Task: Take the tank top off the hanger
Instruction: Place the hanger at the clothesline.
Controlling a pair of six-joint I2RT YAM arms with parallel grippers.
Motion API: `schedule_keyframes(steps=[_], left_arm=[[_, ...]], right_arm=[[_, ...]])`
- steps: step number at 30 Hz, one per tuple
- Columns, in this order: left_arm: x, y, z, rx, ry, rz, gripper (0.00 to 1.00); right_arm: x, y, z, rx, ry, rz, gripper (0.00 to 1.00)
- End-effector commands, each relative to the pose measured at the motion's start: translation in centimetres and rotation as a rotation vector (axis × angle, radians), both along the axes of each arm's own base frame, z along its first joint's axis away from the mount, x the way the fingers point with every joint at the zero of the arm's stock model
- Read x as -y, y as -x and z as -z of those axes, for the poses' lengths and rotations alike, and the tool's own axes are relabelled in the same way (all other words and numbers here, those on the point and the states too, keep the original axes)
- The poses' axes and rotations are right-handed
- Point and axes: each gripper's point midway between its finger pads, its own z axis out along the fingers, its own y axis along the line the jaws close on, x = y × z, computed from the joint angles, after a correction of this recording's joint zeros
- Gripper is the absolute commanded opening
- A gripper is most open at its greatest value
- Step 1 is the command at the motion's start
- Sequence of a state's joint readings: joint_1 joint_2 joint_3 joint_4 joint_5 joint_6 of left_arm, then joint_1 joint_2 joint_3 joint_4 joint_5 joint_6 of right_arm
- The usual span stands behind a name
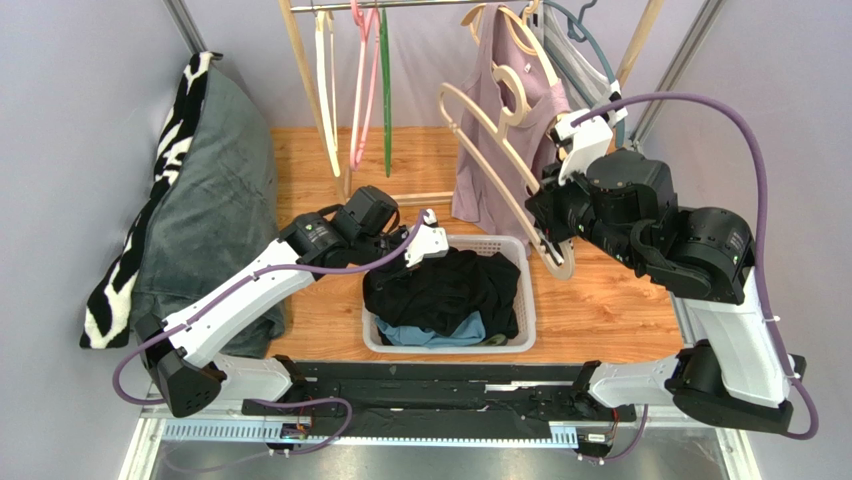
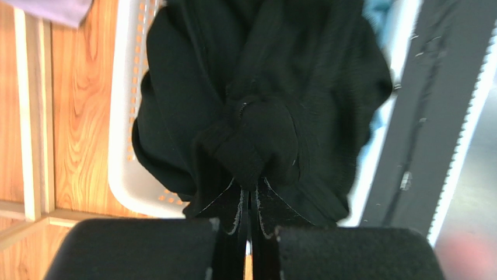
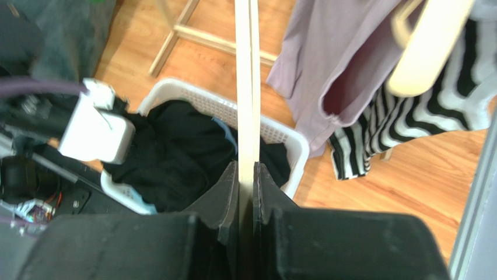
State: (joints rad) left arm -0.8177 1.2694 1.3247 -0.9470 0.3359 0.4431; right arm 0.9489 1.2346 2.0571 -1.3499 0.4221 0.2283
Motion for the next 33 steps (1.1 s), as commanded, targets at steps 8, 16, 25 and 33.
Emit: schedule_keyframes(steps=[8, 16, 25, 33], left_arm=[[1.8, -3.0, 5.8, 0.063, -0.014, -0.024, 0.05], [-0.5, -1.9, 11.2, 0.051, -0.127, 0.019, 0.53], [-1.5, -1.4, 12.1, 0.009, -0.168, -0.025, 0.96], [-1.2, 0.2, 0.7, 0.061, 0.034, -0.048, 0.97]], right_arm=[[-2.2, -6.2, -4.8, 0.116, -0.092, 0.101, 0.00], [-4.0, -11.1, -4.3, 0.101, -0.136, 0.083, 0.00], [-6.4, -12.8, -5.7, 0.126, -0.194, 0.034, 0.00], [-7.6, -14.1, -6.5, 0.157, -0.203, 0.019, 0.00]])
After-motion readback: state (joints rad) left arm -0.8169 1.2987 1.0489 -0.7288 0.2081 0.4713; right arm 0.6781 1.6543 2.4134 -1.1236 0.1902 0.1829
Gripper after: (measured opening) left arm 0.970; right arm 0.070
